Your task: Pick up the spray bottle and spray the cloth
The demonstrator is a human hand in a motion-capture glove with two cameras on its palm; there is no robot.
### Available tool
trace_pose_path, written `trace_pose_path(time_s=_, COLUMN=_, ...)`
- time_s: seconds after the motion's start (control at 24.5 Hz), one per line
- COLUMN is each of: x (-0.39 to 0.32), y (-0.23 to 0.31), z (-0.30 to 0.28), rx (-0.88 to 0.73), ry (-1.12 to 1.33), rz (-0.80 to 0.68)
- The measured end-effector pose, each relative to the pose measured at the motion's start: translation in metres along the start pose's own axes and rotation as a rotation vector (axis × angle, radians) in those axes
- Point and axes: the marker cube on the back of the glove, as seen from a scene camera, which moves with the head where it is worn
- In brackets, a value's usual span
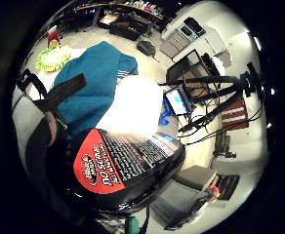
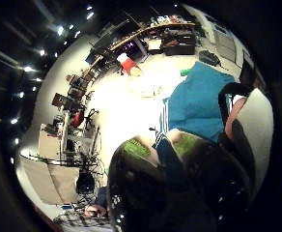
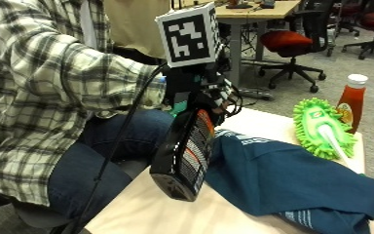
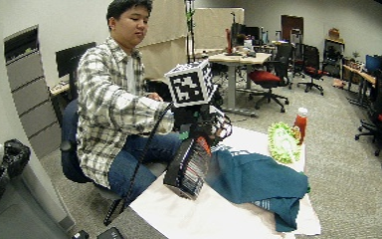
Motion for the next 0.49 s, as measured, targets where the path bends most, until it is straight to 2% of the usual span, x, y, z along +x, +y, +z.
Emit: trace_pose_path(time_s=0.49, x=-0.021, y=0.003, z=0.024, rx=-0.097, ry=0.212, rz=-0.067)
